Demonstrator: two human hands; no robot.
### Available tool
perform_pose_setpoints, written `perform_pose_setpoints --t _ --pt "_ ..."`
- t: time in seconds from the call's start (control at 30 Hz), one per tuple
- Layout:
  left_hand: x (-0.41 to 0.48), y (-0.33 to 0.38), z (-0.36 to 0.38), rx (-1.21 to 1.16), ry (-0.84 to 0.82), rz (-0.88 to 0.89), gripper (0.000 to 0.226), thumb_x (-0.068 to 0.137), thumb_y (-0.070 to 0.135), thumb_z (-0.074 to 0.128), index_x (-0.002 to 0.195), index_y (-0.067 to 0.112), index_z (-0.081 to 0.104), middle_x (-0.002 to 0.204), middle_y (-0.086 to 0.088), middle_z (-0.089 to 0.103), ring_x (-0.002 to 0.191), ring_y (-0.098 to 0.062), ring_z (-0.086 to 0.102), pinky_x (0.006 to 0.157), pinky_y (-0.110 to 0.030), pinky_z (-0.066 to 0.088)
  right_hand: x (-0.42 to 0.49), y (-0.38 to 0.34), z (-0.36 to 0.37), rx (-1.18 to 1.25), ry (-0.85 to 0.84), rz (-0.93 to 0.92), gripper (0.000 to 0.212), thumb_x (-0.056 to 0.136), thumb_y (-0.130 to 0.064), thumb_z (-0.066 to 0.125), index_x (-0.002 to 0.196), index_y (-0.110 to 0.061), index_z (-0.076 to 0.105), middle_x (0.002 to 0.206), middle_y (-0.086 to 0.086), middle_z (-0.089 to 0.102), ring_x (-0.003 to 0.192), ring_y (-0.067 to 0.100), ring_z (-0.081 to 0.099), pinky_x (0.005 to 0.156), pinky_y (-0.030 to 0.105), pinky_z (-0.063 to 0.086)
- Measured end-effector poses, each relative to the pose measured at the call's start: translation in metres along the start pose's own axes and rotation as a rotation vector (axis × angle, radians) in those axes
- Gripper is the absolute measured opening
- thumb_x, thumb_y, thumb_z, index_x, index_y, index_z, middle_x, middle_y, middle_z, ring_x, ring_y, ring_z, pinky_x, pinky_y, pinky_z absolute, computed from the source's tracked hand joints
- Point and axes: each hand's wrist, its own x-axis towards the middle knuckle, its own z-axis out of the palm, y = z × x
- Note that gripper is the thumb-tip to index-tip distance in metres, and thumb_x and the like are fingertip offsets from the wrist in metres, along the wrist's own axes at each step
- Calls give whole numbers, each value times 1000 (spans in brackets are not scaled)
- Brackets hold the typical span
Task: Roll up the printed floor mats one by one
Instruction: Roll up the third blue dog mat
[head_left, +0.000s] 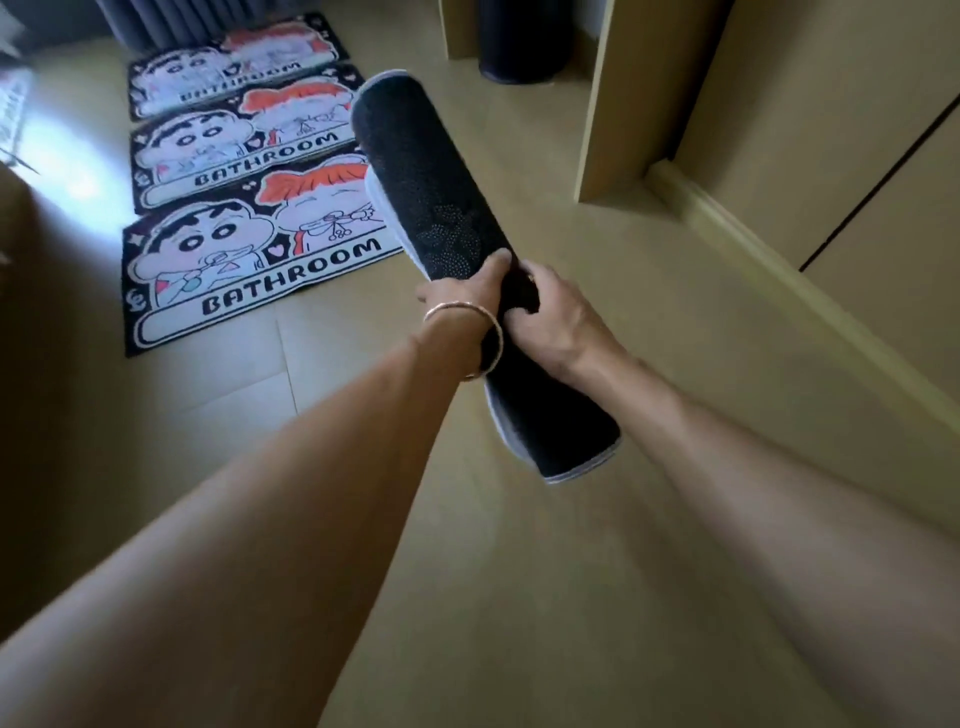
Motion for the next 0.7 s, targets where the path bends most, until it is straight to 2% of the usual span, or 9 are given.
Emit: perform_pose_setpoints --t 0.1,0.2,0.3,0.4,0.47,0.5,0.57,0.63,0.7 --pt "-2 26 25 -125 25 -93 79 71 55 69 127 4 47 117 -11 59 98 -26 61 83 -31 48 11 3 -15 -163 -38 -21 101 63 -50 69 147 -22 21 135 13 44 123 35 45 101 50 39" --pt "-10 40 49 -127 -27 -93 73 63 58 73 116 10 58 103 -7 67 86 -25 66 85 -37 53 20 20 -35 -411 15 -55 125 59 -50 82 150 -23 0 137 12 37 123 36 42 96 51 40" --pt "-21 59 84 -47 -70 -17 75 54 62 76 108 13 60 99 -7 68 82 -28 67 77 -45 56 26 44 -70 -380 162 -18 118 63 -42 82 150 -22 4 132 13 41 116 37 48 86 46 42" --pt "-40 79 117 95 -160 98 56 69 57 73 100 11 59 96 -9 69 81 -26 69 68 -41 60 25 68 -120 -278 197 17 106 67 -31 76 148 -24 8 127 12 43 110 37 51 79 41 41" --pt "-54 89 131 284 -276 153 52 83 53 63 108 7 60 99 -8 69 85 -23 69 70 -37 59 18 85 -158 -219 154 54 103 66 -33 75 146 -26 12 123 10 46 106 35 53 75 37 39" --pt "-61 93 136 434 -328 225 49 88 49 58 111 6 59 99 -6 68 88 -21 67 72 -35 57 13 93 -177 -204 119 85 101 65 -34 76 145 -27 14 122 8 47 104 34 54 74 35 39" --pt "-71 100 140 908 -353 543 41 91 44 55 117 12 54 105 0 63 98 -21 61 79 -32 49 3 109 -211 -215 58 144 99 62 -37 76 143 -29 19 120 6 49 100 31 56 75 34 43" --pt "-74 105 149 1264 -362 926 58 88 42 61 137 18 41 129 -2 52 119 -23 50 93 -32 41 -3 126 -238 -252 20 205 93 60 -38 76 138 -28 27 115 4 53 96 29 57 76 35 47" --pt "-74 107 158 1411 -406 1185 79 83 44 66 147 22 25 144 -4 38 130 -23 39 103 -34 36 -4 135 -250 -266 -53 256 83 59 -36 75 130 -27 34 108 2 57 91 26 58 76 36 51"
